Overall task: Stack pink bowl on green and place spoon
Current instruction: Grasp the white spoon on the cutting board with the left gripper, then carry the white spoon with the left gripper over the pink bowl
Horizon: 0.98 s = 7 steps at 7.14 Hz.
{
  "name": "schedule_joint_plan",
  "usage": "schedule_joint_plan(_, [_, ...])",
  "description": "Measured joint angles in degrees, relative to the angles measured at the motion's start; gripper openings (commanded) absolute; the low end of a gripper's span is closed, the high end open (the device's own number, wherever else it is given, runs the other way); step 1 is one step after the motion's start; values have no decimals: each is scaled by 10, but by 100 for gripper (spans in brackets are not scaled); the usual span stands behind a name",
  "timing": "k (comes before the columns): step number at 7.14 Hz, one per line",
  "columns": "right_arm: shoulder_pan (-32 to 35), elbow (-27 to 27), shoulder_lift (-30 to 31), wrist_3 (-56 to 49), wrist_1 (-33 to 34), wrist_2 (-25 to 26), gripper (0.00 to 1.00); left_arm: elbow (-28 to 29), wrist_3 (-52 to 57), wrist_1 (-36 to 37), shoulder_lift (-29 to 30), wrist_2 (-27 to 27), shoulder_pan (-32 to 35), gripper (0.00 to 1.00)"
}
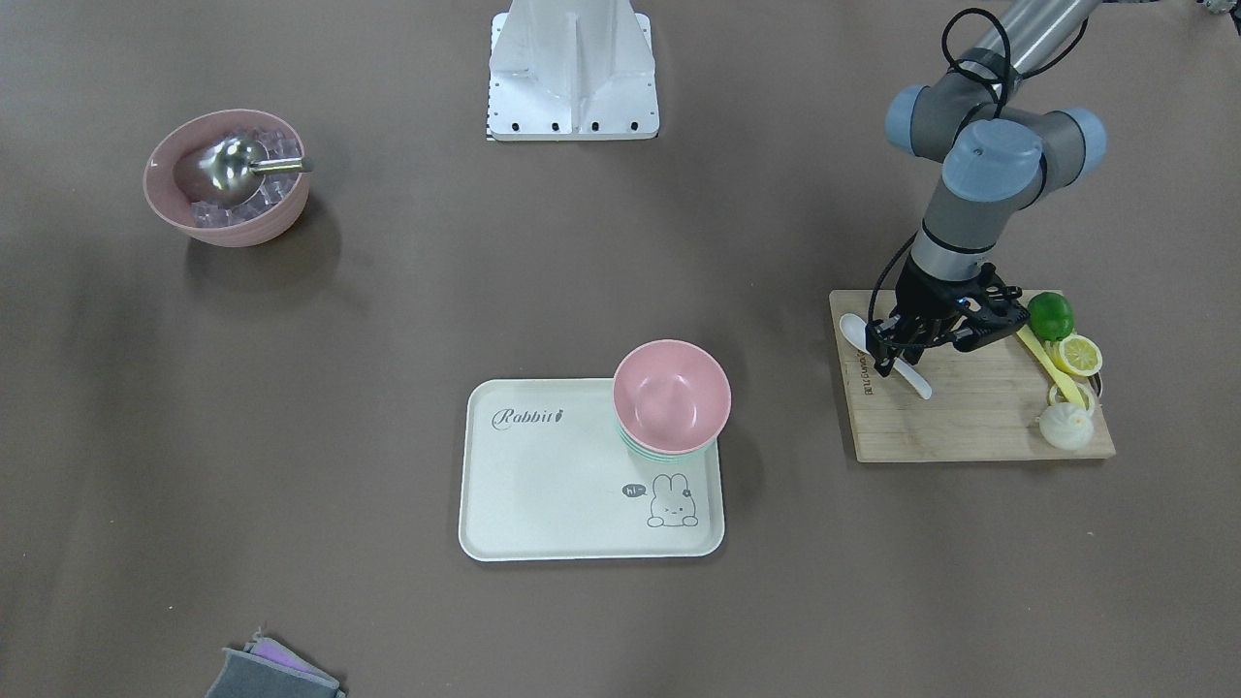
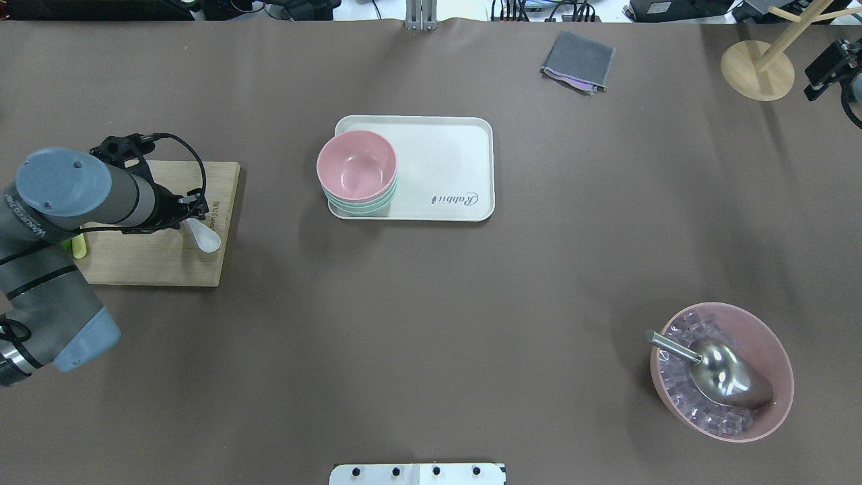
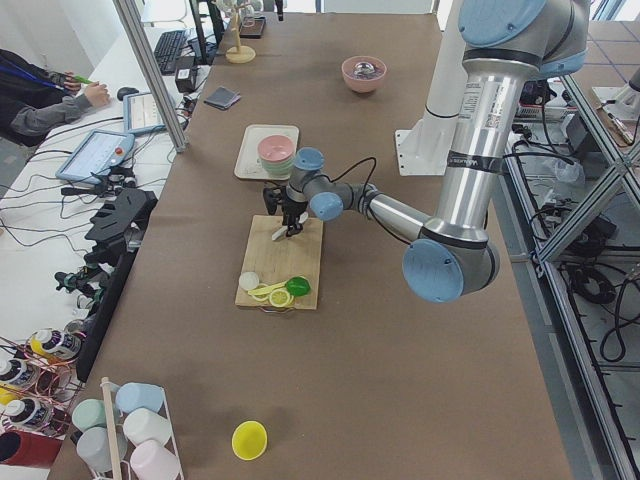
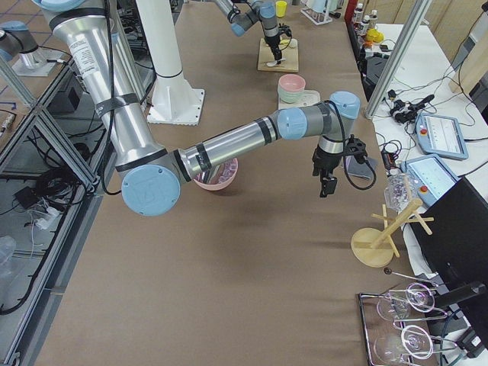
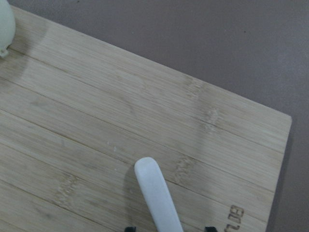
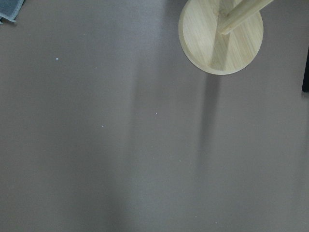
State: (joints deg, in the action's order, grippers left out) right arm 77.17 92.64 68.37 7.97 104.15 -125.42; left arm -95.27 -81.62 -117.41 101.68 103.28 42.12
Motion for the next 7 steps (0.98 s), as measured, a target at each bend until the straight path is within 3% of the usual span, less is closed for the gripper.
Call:
schedule_joint_plan(5, [-1, 0, 9, 0, -1, 0, 100, -8, 4, 0, 7, 4, 3, 0])
schedule_joint_plan(7, [0, 0, 30, 0, -1, -2, 100, -9, 5, 55, 55, 5, 10, 0])
